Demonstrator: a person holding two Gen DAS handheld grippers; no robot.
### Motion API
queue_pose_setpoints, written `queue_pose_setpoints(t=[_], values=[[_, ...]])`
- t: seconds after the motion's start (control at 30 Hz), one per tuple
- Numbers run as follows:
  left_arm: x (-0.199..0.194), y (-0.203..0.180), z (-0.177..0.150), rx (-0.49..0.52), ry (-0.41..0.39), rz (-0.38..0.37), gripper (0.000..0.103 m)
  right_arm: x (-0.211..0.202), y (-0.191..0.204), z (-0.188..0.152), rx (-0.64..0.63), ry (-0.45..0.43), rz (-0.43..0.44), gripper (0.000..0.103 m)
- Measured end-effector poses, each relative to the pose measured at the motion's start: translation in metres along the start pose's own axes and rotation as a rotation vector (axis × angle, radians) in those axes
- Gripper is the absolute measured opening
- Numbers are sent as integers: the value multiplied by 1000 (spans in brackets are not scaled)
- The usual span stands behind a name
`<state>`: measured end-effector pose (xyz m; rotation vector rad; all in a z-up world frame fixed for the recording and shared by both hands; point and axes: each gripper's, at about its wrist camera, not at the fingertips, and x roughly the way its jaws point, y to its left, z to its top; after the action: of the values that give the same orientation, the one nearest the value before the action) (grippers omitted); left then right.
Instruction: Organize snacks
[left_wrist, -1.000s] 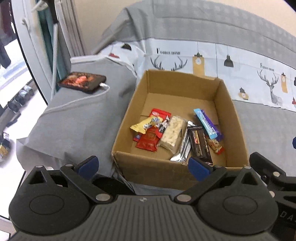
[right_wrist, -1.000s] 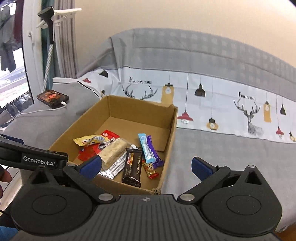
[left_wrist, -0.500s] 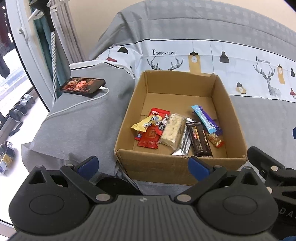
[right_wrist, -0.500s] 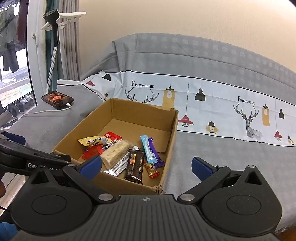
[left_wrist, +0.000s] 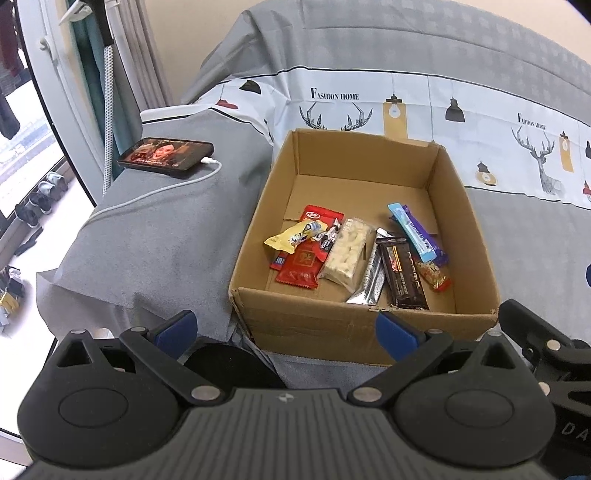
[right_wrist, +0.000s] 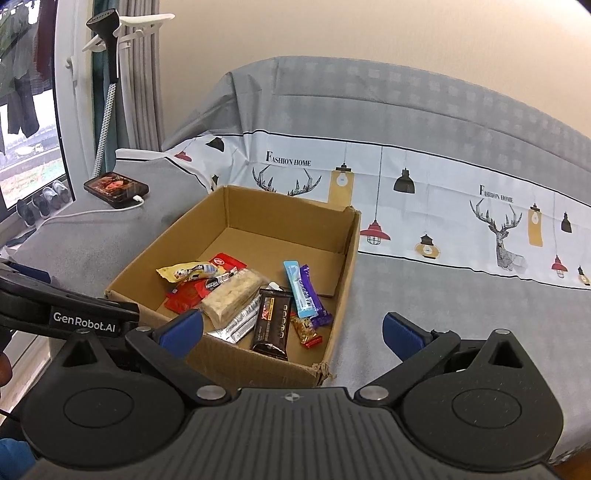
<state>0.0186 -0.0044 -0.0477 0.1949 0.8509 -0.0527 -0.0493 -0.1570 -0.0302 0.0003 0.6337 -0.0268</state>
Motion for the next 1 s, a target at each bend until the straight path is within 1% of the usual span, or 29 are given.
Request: queue_pose_setpoints(t=[1.0], values=[[-5, -2, 0, -2, 1, 5, 103, -3, 0, 1, 1, -5, 3, 103]])
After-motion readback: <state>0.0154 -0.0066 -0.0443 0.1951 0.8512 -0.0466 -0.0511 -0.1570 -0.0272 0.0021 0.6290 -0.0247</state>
